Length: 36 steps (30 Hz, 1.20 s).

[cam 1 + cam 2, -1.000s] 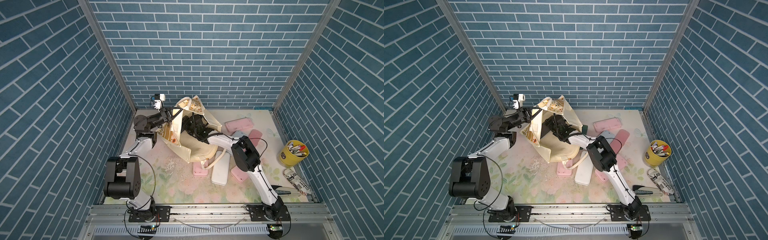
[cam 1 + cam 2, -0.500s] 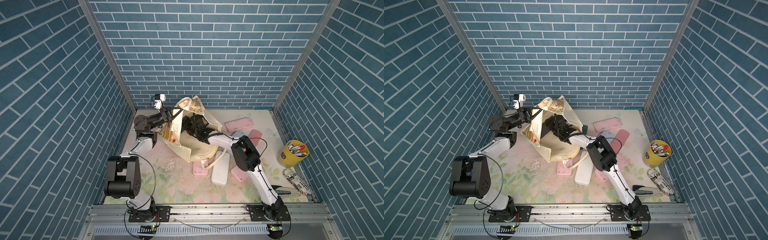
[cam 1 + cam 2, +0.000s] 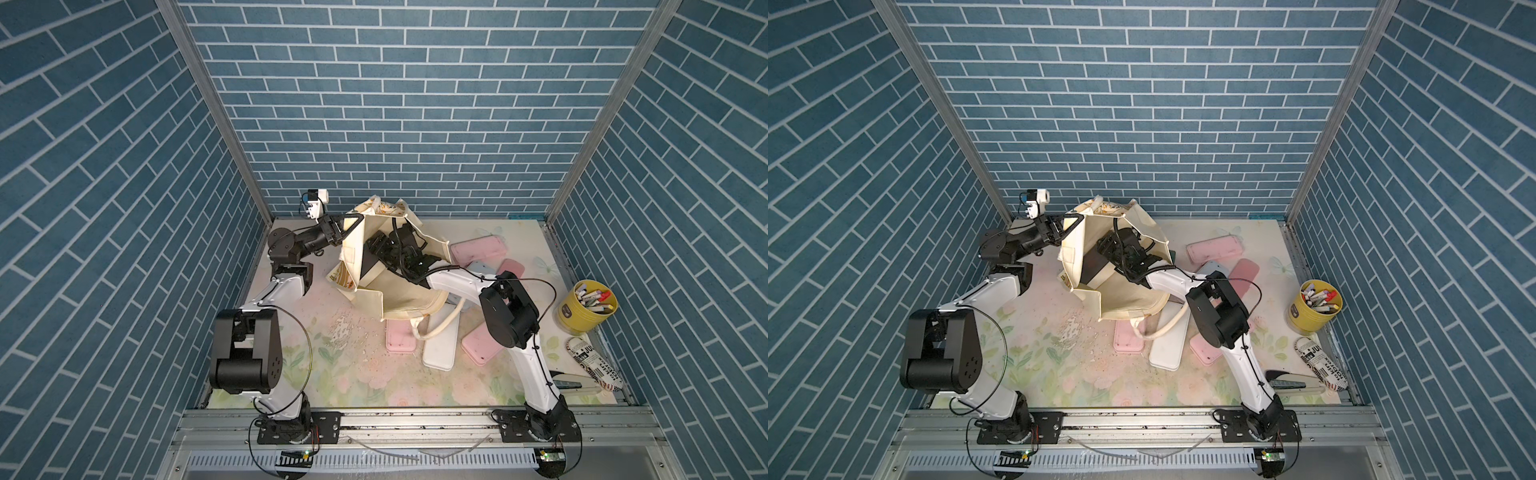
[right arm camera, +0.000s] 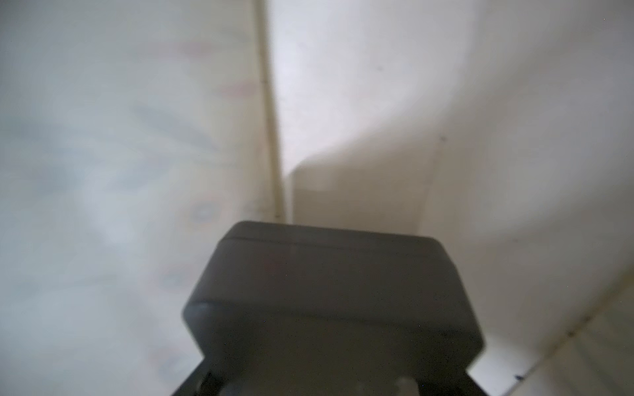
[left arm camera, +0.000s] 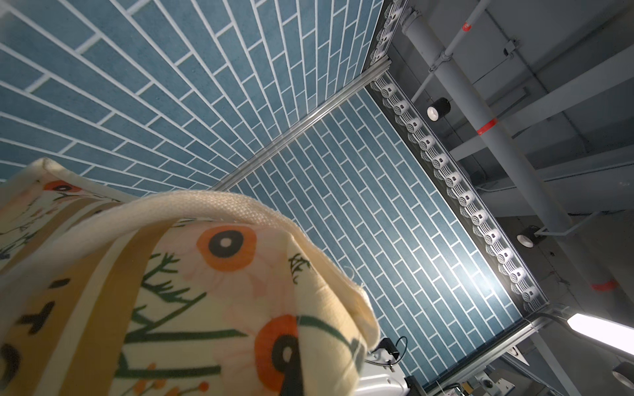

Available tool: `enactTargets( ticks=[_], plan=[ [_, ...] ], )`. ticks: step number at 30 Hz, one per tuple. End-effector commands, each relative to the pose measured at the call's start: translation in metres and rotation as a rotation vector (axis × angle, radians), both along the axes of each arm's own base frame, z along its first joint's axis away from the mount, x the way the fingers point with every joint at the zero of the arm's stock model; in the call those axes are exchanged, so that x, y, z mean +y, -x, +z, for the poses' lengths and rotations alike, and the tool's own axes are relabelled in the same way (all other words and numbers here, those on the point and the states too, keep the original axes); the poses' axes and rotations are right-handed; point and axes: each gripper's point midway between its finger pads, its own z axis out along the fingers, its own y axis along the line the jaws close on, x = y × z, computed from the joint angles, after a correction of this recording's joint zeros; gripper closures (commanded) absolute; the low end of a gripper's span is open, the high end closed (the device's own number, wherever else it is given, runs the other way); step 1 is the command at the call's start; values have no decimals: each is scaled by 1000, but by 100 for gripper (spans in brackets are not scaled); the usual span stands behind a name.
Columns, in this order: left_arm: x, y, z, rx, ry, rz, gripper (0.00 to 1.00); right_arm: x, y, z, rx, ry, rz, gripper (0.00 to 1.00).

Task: Take out the pencil case from the canvas bag
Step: Pick up the pencil case from the canvas bag.

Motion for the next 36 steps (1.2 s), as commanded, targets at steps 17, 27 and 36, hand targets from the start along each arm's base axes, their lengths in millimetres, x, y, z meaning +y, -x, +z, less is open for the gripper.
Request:
enactTargets(
  ticks=[17, 27, 36],
  plan=[
    [42, -34, -14, 69, 45, 133, 99, -22, 34, 105, -240, 7, 33, 59],
    [60, -43, -18, 95, 88, 164, 99, -40, 46, 137, -352, 39, 12, 61],
    [80, -57, -39, 154, 99, 216, 97, -53, 62, 185, -482, -6, 0, 62]
  ],
)
